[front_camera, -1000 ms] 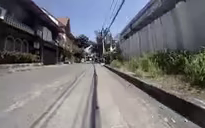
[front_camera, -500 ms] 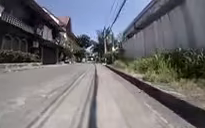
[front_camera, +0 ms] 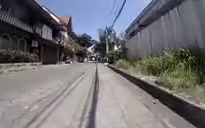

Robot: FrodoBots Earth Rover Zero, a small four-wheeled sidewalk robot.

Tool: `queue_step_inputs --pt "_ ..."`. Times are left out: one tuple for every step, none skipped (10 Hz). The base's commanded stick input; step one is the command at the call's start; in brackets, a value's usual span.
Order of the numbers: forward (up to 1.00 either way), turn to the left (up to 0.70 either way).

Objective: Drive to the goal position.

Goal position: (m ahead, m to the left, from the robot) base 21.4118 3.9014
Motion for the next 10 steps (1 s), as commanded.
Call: queue_step_inputs --pt "1.0 0.0" --pt "1.0 0.0" --pt "1.0 0.0" --pt "1.0 0.0" --pt "1.0 0.0" --pt "1.0 0.0" --pt "1.0 0.0" --pt "1.0 0.0" --pt "1.0 0.0" --pt "1.0 0.0"
